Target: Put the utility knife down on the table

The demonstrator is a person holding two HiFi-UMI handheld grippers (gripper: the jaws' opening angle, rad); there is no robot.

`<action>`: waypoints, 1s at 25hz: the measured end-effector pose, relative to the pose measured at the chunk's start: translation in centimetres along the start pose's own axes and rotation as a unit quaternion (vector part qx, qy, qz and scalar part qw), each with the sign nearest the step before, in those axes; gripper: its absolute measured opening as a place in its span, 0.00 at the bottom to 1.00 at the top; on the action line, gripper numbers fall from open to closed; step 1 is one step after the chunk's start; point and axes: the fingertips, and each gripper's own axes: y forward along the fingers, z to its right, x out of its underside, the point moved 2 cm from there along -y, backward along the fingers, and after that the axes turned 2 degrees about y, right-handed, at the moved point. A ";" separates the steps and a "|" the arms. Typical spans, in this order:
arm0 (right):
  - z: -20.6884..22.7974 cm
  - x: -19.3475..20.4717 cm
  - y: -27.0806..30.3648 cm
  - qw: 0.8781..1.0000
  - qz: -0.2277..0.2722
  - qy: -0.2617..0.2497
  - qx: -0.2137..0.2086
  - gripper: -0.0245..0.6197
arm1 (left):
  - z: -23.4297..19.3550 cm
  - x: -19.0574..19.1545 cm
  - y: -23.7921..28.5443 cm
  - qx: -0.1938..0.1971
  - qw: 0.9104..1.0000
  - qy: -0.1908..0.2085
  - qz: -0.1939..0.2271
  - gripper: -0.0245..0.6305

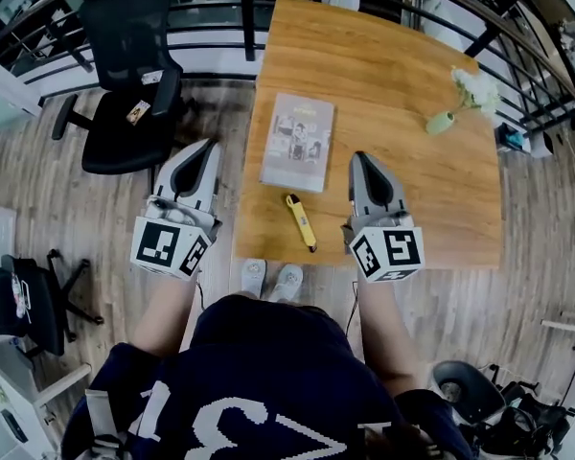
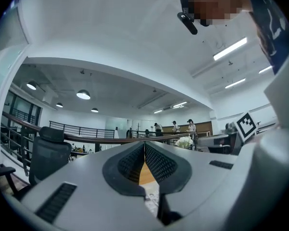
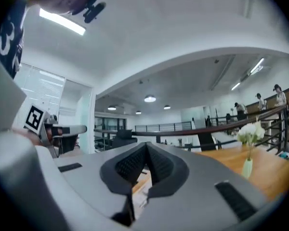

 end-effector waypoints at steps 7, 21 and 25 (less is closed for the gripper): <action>0.5 -9.2 -3.5 0.994 0.105 -0.013 0.021 0.07 | 0.3 -3.8 0.6 0.004 0.999 0.010 0.038 0.06; 0.2 -9.3 -4.1 0.994 0.109 -0.012 0.021 0.07 | 0.3 -3.9 0.6 -0.002 0.999 0.013 0.042 0.06; -0.1 -9.3 -4.0 0.994 0.109 -0.012 0.020 0.07 | 0.2 -3.8 0.6 -0.003 0.999 0.013 0.039 0.06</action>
